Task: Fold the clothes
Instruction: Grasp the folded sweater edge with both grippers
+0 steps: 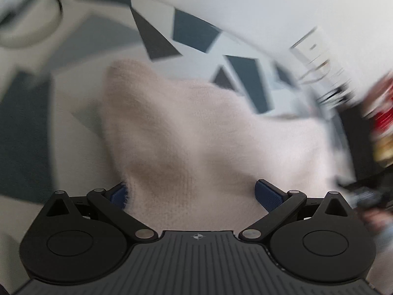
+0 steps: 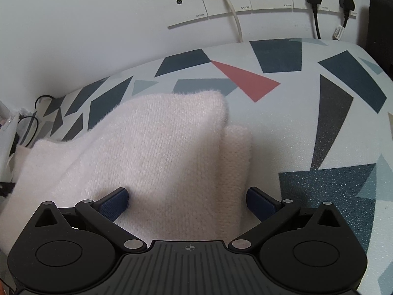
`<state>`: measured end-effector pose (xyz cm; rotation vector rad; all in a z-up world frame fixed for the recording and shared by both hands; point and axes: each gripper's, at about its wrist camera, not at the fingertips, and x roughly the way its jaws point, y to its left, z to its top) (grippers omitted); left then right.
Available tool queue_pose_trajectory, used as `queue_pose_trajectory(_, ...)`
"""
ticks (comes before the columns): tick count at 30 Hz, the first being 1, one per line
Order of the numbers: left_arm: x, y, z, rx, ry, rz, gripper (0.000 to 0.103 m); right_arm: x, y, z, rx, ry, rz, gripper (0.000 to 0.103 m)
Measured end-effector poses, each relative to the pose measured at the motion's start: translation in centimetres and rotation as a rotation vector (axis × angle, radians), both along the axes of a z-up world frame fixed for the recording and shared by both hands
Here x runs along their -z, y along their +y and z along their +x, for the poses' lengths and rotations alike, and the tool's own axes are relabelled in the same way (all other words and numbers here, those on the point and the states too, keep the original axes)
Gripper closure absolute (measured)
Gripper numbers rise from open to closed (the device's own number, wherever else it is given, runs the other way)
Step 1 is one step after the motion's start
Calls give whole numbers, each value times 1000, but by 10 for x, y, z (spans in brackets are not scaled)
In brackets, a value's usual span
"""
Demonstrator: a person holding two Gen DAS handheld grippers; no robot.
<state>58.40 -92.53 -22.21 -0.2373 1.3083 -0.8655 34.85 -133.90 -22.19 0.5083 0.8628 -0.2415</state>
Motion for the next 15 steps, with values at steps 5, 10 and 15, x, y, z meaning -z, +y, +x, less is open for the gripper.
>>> queue_pose_trajectory(5,-1,-13,-8,22,-10,-11,1,1,3,3,6,-4,-6,1)
queue_pose_trajectory(10,-7,-29,-21,65,-102,71,2,1,10,10,-20,-2,16,1)
queue_pose_trajectory(15,-13,-32,-28,65,-155,150,27,-2,29,18,-61,-8,47,31)
